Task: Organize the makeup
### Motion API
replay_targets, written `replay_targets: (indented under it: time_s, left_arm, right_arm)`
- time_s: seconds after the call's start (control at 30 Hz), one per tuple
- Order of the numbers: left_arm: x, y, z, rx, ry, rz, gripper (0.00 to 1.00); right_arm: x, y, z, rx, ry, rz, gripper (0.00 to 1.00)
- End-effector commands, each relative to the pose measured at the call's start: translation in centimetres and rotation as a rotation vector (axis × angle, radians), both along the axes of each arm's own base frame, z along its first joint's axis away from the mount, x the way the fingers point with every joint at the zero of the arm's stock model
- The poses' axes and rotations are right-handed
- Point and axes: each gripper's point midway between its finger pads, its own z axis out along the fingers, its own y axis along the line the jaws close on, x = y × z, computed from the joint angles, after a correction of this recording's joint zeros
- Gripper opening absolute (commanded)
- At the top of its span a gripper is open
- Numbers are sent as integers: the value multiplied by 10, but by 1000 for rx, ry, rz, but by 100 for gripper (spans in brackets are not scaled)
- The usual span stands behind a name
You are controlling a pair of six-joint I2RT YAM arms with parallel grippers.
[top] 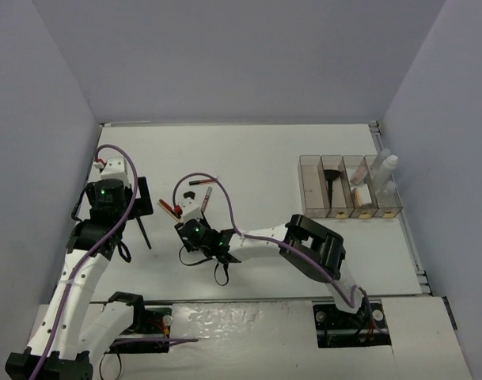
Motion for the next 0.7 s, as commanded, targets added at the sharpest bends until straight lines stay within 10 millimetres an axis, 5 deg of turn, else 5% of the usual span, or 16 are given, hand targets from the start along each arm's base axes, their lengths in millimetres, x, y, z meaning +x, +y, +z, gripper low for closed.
replay_targets:
  time_s: [0.0,0.23,0.37,0.5,0.67]
  left_arm:
    - [10,2,18,-17,-75,20,97]
    - [9,1,19,-21,-78,16,97]
    - [9,0,19,-26,-80,10,97]
    - [9,0,19,-26,-78,8,97]
    - [9,-1,20,-28,-82,5,97]
  right_arm:
    - [30,6,22,55,-111,-161,41]
    - [26,0,6,4,-110,-190,38]
    - [18,12,18,17,-112,-106,38]
    - [7,26,54,58,-139,-13,39]
    - [7,16,81,48,-181,-13,42]
